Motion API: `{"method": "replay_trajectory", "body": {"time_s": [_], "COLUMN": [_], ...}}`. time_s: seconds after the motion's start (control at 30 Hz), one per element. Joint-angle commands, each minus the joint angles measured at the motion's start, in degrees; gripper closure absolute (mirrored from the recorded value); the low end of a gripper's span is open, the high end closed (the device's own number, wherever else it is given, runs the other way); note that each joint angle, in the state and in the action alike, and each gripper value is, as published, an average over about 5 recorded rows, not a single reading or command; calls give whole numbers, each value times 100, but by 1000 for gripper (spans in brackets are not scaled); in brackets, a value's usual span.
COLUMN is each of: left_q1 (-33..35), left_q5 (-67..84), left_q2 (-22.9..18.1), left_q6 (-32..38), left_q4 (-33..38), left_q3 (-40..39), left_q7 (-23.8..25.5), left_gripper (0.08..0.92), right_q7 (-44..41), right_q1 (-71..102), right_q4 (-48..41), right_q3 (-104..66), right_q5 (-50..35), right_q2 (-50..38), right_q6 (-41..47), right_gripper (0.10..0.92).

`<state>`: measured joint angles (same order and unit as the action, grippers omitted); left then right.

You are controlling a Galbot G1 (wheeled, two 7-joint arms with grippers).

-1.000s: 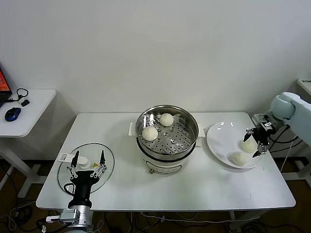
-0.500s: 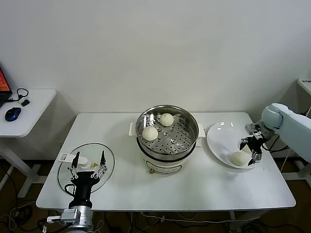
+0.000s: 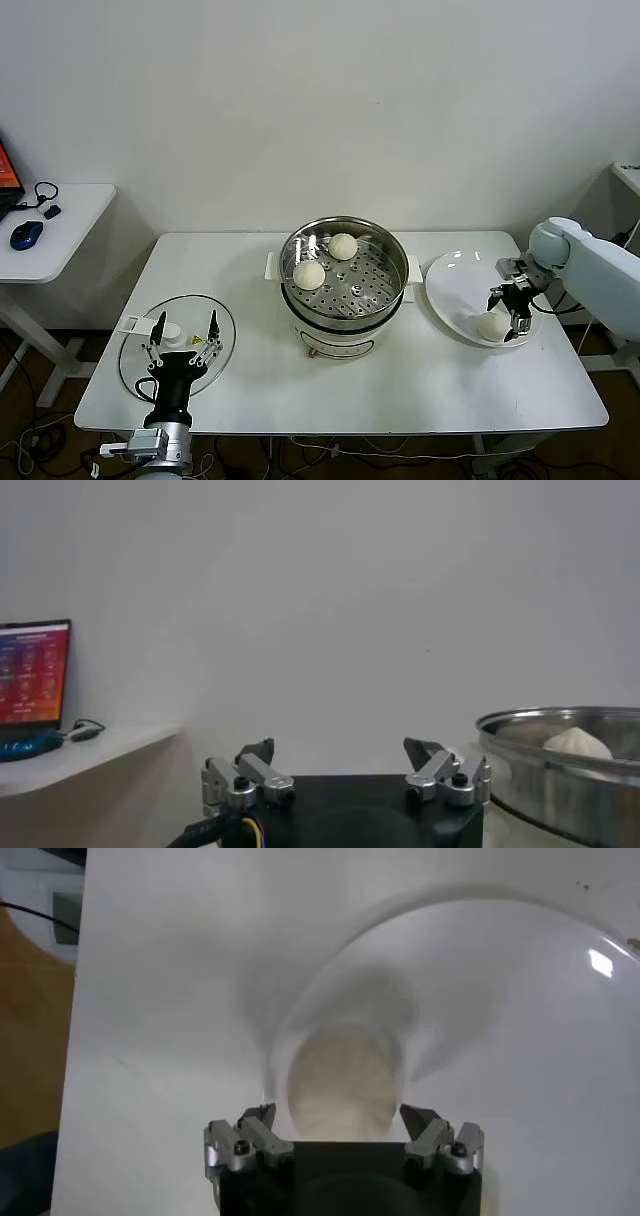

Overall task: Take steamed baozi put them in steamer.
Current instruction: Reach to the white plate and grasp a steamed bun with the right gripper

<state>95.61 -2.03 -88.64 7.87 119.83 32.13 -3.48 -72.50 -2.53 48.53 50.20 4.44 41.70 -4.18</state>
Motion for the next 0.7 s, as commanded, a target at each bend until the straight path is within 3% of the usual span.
{"method": "replay_trajectory", "body": {"time_s": [0.03,0.47,0.7], "left_q1": [12,5,-1], "left_q5": [-4,5,9], "left_q2": [-3,0,1], "left_q6": [15,43,44], "left_q4": [-28,-92,-99], "left_q3": [4,12,19], "left_q7": [-3,-6,-7], "left_gripper": [177,177,177], "right_q7": [6,-26,-41], "right_q1": [86,128,158], "right_q4": [-172,-269,-262], "right_q3": [-159,-255,-282], "right_q5": [116,205,204], "right_q2": [122,208,198], "right_q6": [-16,-29,-30], "right_gripper": [203,209,329]}}
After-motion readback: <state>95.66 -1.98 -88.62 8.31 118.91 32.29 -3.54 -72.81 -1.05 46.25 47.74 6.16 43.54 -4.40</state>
